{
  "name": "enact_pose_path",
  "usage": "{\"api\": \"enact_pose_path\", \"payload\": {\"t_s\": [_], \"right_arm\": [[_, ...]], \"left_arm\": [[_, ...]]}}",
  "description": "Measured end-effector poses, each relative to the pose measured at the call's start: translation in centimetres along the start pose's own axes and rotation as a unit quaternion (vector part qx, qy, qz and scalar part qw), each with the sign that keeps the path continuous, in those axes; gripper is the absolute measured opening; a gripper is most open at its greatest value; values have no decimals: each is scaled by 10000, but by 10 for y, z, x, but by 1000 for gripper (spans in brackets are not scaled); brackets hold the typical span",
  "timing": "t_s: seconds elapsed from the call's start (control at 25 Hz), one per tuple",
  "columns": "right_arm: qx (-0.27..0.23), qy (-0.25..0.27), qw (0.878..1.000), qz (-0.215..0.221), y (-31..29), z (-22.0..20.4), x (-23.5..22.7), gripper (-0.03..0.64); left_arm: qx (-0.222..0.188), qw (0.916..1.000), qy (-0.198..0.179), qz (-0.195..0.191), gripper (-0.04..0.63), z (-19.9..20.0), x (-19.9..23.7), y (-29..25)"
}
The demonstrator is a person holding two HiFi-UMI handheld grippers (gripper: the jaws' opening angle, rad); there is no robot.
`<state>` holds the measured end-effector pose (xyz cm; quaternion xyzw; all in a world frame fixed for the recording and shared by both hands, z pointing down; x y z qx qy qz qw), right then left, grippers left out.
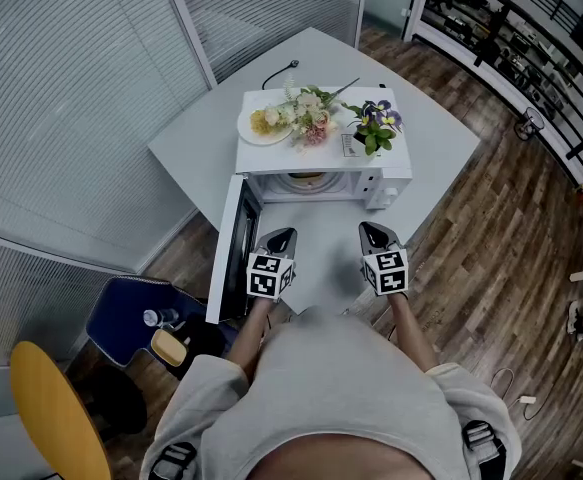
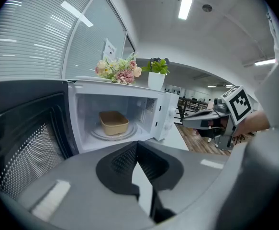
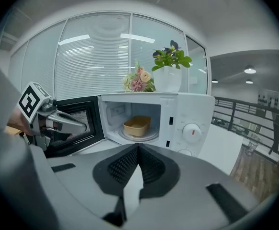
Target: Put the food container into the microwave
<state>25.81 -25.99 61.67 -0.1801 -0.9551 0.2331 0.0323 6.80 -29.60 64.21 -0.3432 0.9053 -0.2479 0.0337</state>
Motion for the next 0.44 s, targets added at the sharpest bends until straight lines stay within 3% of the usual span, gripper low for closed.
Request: {"api": "enact_pose_path", "payload": {"t_s": [0.44], "right_arm": [[28,99,9999,86,-7,2,4,14]], "left_arm": [[-22,10000,25,2,11,1,-2,-4]]}}
Point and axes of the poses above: the fingertips, and each gripper's own axes: y backward along the fingers, x to its left, z out of its top, the point moved 3 cm from there along y, backward along the fingers, and after that the axes turned 5 degrees about z, right-handed, at the moved point
